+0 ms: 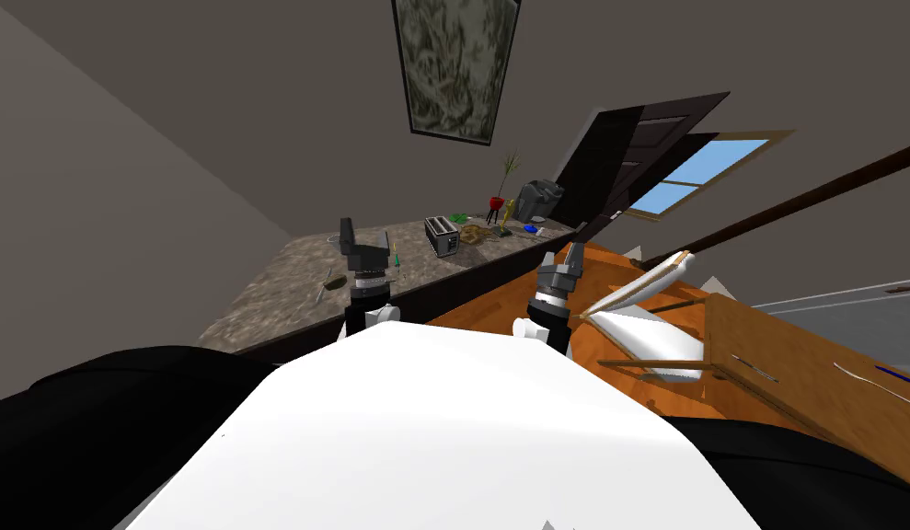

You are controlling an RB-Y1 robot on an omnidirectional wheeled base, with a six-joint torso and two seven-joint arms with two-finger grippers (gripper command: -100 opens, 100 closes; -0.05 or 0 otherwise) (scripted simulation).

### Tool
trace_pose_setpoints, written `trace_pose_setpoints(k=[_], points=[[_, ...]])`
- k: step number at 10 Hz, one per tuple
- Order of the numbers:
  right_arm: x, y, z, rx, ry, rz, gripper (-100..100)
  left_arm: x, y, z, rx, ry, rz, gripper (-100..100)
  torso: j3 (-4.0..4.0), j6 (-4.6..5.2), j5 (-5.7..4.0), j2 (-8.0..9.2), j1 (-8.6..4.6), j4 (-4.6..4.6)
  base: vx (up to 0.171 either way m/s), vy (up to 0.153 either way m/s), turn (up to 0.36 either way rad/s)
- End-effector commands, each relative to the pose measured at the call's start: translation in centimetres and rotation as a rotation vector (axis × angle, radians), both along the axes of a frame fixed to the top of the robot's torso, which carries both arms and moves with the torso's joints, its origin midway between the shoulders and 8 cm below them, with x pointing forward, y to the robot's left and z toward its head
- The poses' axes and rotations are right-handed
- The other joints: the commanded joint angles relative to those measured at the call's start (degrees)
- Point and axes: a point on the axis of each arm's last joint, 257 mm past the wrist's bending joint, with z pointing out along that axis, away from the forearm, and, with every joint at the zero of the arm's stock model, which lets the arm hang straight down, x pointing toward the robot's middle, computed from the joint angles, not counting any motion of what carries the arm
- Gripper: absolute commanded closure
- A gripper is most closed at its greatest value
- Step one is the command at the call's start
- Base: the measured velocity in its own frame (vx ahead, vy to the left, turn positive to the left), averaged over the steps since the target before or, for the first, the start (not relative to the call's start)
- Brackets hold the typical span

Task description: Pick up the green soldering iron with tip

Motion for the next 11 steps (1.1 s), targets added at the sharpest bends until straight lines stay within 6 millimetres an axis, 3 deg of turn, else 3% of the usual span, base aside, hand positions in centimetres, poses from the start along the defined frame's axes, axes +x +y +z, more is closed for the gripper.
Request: trace_pose_setpoints(k=[1, 6, 11], points=[[0.0, 0.0, 0.0, 0.000, 0.000, 0.000, 0, 0.5, -0.1, -0.5, 0.029, 0.022, -0.016, -100, 0.00, 0.00, 0.00, 0.00, 0.00, 0.00, -0.008, -0.006, -0.082], [0.0, 0.0, 0.0, 0.000, 0.000, 0.000, 0, 3.1, 0.7, -3.3, 0.116, 0.139, -0.047, -100, 0.10, 0.02, 0.02, 0.17, 0.09, 0.04, -0.039, 0.006, -0.137], [0.0, 0.0, 0.0, 0.000, 0.000, 0.000, 0, 7.1, 3.8, -7.3, 0.198, 0.318, -0.046, -100, 0.14, -0.02, 0.03, 0.24, 0.13, 0.06, -0.060, 0.024, -0.153]])
